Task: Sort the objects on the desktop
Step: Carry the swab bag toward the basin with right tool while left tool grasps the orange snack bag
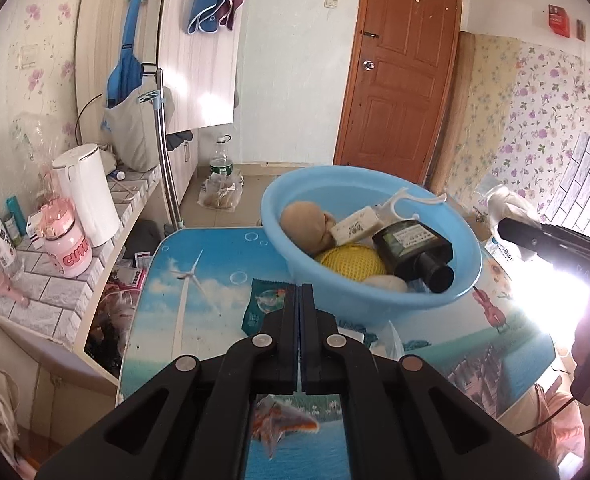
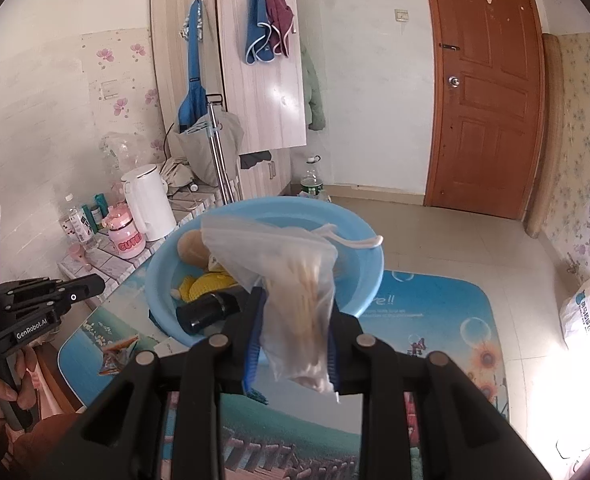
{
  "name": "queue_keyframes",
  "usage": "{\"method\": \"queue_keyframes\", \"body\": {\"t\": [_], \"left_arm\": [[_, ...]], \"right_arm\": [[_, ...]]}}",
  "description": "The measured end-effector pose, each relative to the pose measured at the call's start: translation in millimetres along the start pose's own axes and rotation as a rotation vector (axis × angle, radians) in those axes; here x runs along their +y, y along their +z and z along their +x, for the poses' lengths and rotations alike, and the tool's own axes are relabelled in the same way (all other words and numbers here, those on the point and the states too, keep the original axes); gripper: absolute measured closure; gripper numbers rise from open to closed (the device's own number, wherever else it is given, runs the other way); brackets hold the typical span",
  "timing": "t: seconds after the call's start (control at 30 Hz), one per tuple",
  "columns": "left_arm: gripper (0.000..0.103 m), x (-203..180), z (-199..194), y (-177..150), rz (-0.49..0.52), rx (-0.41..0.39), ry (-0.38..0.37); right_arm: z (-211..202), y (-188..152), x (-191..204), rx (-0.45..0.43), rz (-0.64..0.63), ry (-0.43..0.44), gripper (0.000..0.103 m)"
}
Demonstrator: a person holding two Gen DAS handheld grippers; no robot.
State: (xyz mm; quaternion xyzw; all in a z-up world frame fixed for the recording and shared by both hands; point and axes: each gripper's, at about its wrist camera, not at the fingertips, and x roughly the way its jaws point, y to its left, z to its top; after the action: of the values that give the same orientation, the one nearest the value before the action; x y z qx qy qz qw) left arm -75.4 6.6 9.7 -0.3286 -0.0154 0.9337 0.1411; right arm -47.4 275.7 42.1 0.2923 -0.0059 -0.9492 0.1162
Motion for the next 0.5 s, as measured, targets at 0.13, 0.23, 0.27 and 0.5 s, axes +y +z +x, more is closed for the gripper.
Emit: {"method": "queue_keyframes", "body": {"t": [0.13, 0.23, 0.27, 0.5], "left_arm": [[0.096, 9.2, 4.9, -13.6, -0.004, 0.057, 0.008], [0.077, 16.4, 8.1, -33.8, -0.004, 0.112, 0.009], [0.072, 19.4, 10.5, -41.5, -0.016, 0.136, 0.017], [0.03, 33.6, 20.3, -65.9, -0.081, 0.196, 0.061]], "right_arm": [[12.0, 3.3, 6.3, 0.007, -0.014, 0.02, 0.077], [20.2, 5.3, 6.4, 0.019, -0.007, 0.037, 0.077], [23.2, 5.9, 5.7, 0.023, -0.002, 0.04, 0.077], [35.5, 12.8, 8.8, 0.031, -0.005, 0.049, 0.077]]}}
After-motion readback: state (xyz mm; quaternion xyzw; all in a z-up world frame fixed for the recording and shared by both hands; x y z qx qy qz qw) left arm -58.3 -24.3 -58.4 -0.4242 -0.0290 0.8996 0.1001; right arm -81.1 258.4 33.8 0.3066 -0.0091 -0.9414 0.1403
